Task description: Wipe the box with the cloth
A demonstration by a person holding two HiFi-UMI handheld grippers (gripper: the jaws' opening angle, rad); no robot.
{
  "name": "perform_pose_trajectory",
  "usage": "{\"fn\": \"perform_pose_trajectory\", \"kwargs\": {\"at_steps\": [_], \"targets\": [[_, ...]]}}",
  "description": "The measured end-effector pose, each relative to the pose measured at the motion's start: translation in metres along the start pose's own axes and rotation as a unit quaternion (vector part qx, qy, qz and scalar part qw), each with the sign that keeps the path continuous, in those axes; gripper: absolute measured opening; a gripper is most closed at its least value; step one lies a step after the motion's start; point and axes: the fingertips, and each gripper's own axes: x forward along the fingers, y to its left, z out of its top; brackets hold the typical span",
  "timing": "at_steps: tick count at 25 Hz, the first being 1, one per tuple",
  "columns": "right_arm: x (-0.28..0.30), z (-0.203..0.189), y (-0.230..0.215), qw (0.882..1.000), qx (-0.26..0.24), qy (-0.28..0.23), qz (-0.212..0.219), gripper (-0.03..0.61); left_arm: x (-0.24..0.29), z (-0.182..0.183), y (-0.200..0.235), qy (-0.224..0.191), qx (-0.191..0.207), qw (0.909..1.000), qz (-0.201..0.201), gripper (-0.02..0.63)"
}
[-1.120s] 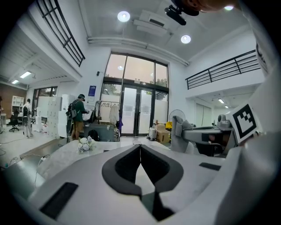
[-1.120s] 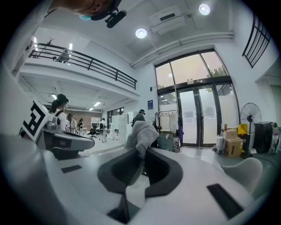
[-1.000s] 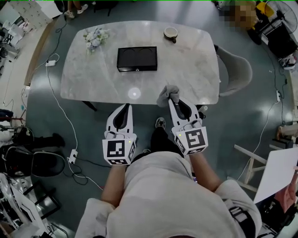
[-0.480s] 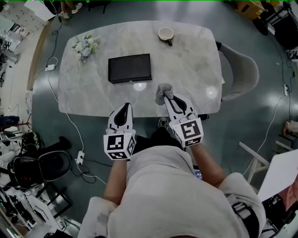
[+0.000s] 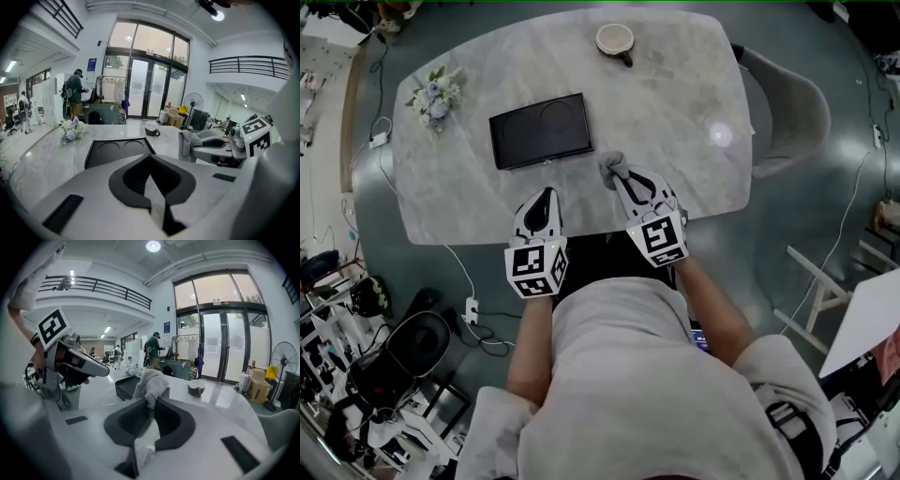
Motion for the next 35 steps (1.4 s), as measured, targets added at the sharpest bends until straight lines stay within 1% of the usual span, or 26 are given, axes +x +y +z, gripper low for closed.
{"fn": "perform_pose_trajectory", "kwargs": {"at_steps": [3,6,11,20,25,28,31,35], "targets": [[0.025,-0.011,-0.008,1.000,-0.013,0.021,-0.007,0.051,0.025,-0.009,0.013,0.023,-0.003,0.9997,-0.008,0.025],[0.047,-0.015,-0.014,0.999,-0.026,0.034,-0.015,0.051,0.038,-0.012,0.026,0.035,0.002,0.9993,-0.015,0.024],[0.080,-0.027,-0.013,0.998,-0.024,0.055,-0.004,0.051,0.054,-0.018,0.037,0.055,0.001,0.9980,-0.031,0.025],[0.111,-0.051,-0.012,0.993,-0.053,0.105,0.001,0.051,0.078,-0.011,0.057,0.064,0.003,0.9961,-0.061,0.024],[0.122,-0.052,-0.012,0.991,-0.074,0.112,-0.005,0.051,0.092,-0.010,0.069,0.076,-0.001,0.9936,-0.084,0.023],[0.127,-0.053,-0.015,0.990,-0.088,0.113,-0.003,0.051,0.101,-0.008,0.073,0.083,0.011,0.9916,-0.098,0.023],[0.129,-0.053,-0.018,0.989,-0.088,0.116,0.010,0.051,0.110,-0.009,0.074,0.093,0.010,0.9907,-0.099,0.025],[0.130,-0.052,-0.026,0.991,-0.068,0.110,0.028,0.050,0.122,-0.006,0.065,0.102,0.005,0.9909,-0.088,0.025]]}}
